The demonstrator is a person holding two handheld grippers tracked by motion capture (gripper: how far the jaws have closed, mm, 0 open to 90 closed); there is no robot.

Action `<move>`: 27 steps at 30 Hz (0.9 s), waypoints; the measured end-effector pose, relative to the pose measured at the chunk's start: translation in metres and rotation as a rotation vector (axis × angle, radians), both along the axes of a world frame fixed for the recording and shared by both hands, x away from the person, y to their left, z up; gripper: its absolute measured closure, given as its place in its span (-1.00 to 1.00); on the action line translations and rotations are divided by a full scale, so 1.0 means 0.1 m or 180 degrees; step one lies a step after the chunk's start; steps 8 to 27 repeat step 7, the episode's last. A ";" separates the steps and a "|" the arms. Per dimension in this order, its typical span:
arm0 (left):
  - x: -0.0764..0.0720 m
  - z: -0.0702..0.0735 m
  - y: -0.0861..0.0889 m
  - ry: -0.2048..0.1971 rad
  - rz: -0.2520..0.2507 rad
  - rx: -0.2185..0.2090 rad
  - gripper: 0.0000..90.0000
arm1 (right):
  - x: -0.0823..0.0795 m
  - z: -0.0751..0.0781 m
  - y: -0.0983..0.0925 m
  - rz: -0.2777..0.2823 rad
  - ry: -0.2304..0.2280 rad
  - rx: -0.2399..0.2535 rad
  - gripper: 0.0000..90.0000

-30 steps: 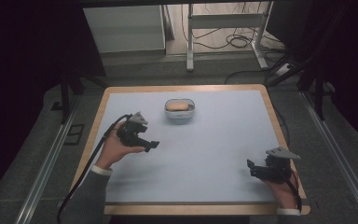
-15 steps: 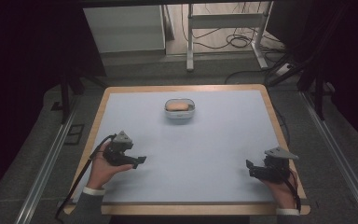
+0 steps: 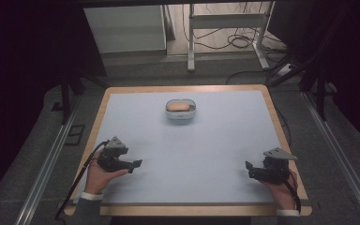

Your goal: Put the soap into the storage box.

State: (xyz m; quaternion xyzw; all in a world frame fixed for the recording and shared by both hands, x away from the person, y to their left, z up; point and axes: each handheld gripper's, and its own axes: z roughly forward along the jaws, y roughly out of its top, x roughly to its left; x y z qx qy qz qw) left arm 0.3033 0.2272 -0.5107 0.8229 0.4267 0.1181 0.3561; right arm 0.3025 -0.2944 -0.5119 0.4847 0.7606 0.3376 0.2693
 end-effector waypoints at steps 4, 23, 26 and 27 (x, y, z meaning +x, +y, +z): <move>0.01 -0.02 -0.02 0.0008 -0.0003 0.0008 -0.57 | 0.00 0.01 0.00 0.0009 -0.0019 0.0005 -0.81; 0.01 -0.03 -0.02 0.0015 -0.0003 0.0038 -0.58 | -0.01 0.02 0.00 0.0014 -0.0037 0.0017 -0.81; 0.01 -0.03 -0.02 0.0015 -0.0003 0.0038 -0.58 | -0.01 0.02 0.00 0.0014 -0.0037 0.0017 -0.81; 0.01 -0.03 -0.02 0.0015 -0.0003 0.0038 -0.58 | -0.01 0.02 0.00 0.0014 -0.0037 0.0017 -0.81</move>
